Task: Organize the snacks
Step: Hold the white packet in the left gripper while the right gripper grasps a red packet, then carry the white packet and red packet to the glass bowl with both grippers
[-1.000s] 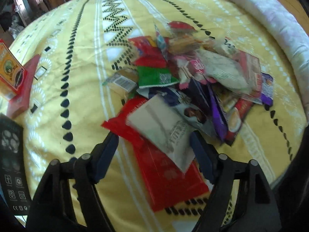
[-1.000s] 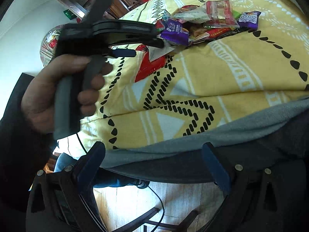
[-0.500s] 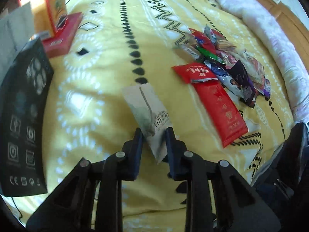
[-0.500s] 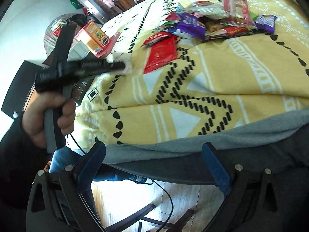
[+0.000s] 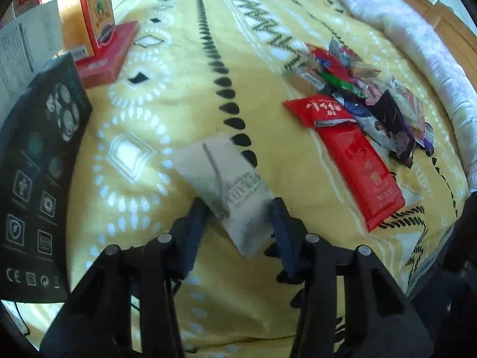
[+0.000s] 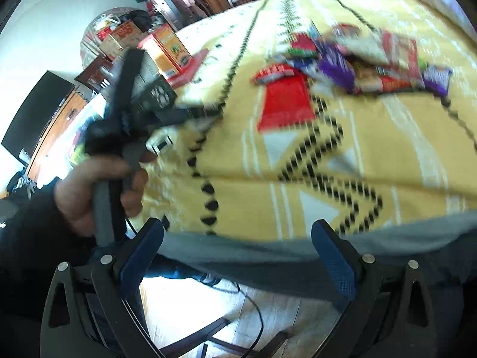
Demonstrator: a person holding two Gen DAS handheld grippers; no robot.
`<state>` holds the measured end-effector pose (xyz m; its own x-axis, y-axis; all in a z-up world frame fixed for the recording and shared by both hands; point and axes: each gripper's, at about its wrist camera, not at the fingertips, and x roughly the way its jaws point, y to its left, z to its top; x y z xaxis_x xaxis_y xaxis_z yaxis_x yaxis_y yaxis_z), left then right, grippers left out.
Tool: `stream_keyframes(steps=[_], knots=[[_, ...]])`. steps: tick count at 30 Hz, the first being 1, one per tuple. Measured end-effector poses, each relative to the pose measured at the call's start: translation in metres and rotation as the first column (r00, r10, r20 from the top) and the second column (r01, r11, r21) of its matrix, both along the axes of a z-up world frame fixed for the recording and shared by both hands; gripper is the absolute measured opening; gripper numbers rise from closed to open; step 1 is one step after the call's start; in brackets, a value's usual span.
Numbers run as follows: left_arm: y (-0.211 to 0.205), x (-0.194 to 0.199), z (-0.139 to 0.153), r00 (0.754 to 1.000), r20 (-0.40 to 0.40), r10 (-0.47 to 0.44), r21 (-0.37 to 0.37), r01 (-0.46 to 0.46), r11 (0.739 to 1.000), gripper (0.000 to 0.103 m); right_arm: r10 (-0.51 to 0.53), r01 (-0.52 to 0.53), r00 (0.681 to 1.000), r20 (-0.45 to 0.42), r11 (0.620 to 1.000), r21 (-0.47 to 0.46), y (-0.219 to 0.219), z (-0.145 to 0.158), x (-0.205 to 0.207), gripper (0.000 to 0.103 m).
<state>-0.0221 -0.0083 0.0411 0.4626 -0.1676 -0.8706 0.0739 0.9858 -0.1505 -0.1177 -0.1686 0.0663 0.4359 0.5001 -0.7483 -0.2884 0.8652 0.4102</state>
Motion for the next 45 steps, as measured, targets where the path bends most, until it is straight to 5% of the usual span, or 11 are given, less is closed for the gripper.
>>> stream_keyframes(steps=[5,8,12,17,22,25,30,35,45], knots=[[0.01,-0.011,-0.001,0.999,0.012,-0.041,-0.045,0.042,0.998,0.03,0.122,-0.113,0.988,0.096,0.989,-0.099,0.009,0.026,0.049,0.099],[0.017,-0.01,-0.004,0.999,0.006,-0.036,-0.101,0.037,0.994,0.029,0.268,-0.237,0.957,0.109,0.942,-0.238,0.022,0.033,0.098,0.09],[0.017,-0.012,-0.006,0.999,0.012,-0.04,-0.128,0.041,0.991,0.029,0.402,-0.375,0.915,0.018,0.868,-0.325,0.033,0.022,0.17,0.074],[0.026,-0.013,-0.009,0.999,0.007,-0.044,-0.191,0.045,0.981,0.03,0.551,-0.524,0.83,-0.088,0.715,-0.463,0.059,-0.003,0.214,0.074],[0.03,-0.016,-0.011,0.998,0.021,-0.057,-0.201,0.06,0.978,0.03,0.6,-0.598,0.783,-0.165,0.652,-0.466,0.074,-0.032,0.235,0.073],[0.03,-0.017,-0.012,0.998,0.024,-0.053,-0.206,0.057,0.977,0.03,0.563,-0.557,0.814,-0.146,0.684,-0.47,0.074,-0.041,0.244,0.068],[0.031,-0.017,-0.012,0.999,0.012,-0.035,-0.222,0.037,0.974,0.03,0.453,-0.435,0.89,-0.055,0.806,-0.4,0.067,-0.029,0.233,0.046],[0.033,-0.018,-0.011,1.0,0.008,-0.019,-0.227,0.02,0.974,0.029,0.327,-0.314,0.944,0.047,0.932,-0.18,0.052,0.013,0.19,0.046],[0.024,-0.021,0.01,0.998,0.048,-0.027,-0.173,0.035,0.984,0.019,0.161,-0.161,0.987,-0.014,0.986,-0.032,0.047,-0.005,0.136,0.046]])
